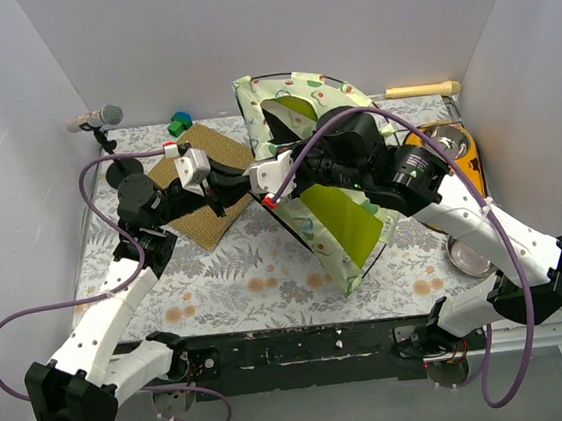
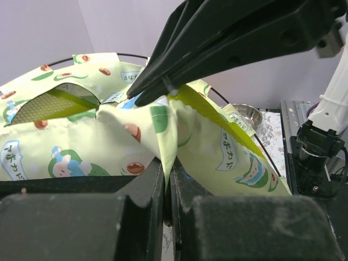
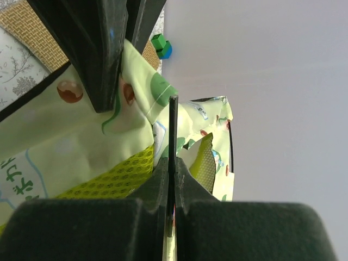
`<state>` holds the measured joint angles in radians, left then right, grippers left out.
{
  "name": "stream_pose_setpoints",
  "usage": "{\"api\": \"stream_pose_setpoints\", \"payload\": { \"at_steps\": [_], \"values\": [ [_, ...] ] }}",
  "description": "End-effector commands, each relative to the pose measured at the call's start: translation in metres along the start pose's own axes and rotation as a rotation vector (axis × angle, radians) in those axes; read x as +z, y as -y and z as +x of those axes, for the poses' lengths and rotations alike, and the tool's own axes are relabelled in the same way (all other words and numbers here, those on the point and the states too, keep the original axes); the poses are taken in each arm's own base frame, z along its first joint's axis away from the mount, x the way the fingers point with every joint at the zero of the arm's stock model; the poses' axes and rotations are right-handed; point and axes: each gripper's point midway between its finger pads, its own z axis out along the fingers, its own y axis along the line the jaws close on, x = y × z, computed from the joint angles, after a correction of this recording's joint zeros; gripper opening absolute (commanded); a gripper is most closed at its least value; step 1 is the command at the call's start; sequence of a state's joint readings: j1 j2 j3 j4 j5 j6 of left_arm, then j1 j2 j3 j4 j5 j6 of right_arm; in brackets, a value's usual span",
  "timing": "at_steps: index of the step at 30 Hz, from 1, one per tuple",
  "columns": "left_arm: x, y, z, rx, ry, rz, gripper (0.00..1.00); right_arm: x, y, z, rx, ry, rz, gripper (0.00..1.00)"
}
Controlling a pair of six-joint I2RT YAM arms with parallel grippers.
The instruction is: Set up the pet tent
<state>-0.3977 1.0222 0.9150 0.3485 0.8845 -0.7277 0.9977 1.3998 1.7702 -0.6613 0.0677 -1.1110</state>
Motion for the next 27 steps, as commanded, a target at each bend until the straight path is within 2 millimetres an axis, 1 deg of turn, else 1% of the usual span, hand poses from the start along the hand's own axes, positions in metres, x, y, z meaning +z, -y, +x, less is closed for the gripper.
{"api": "stream_pose_setpoints", "payload": {
  "at_steps": [1, 5, 8, 13, 15, 22, 24, 27],
  "values": [
    [-0.004, 0.013, -0.035, 0.067, 0.042, 0.027, 0.00, -0.004, -0.007, 0.017, -0.074, -0.076, -0.027, 0.01],
    [-0.005, 0.014, -0.036, 0.077, 0.035, 0.032, 0.00, -0.004, -0.011, 0.017, -0.081, -0.069, -0.041, 0.01],
    [-0.008, 0.019, -0.036, 0.117, 0.045, 0.044, 0.00, -0.004, -0.005, 0.014, -0.064, -0.062, -0.018, 0.01],
    [-0.013, 0.023, -0.035, 0.214, 0.048, 0.045, 0.00, -0.004, -0.004, 0.019, -0.062, -0.086, -0.014, 0.01],
    [-0.015, 0.022, -0.034, 0.233, 0.044, 0.042, 0.00, -0.003, -0.005, 0.021, -0.067, -0.096, -0.016, 0.01],
    [-0.018, 0.028, -0.035, 0.319, 0.052, 0.064, 0.00, 0.002, 0.000, 0.030, -0.075, -0.151, -0.003, 0.01],
    [-0.018, 0.026, -0.033, 0.320, 0.040, 0.065, 0.00, 0.003, -0.001, 0.028, -0.078, -0.143, -0.011, 0.01],
    [-0.018, 0.027, -0.037, 0.356, 0.048, 0.071, 0.00, 0.004, -0.007, 0.032, -0.099, -0.154, -0.027, 0.01]
  ]
}}
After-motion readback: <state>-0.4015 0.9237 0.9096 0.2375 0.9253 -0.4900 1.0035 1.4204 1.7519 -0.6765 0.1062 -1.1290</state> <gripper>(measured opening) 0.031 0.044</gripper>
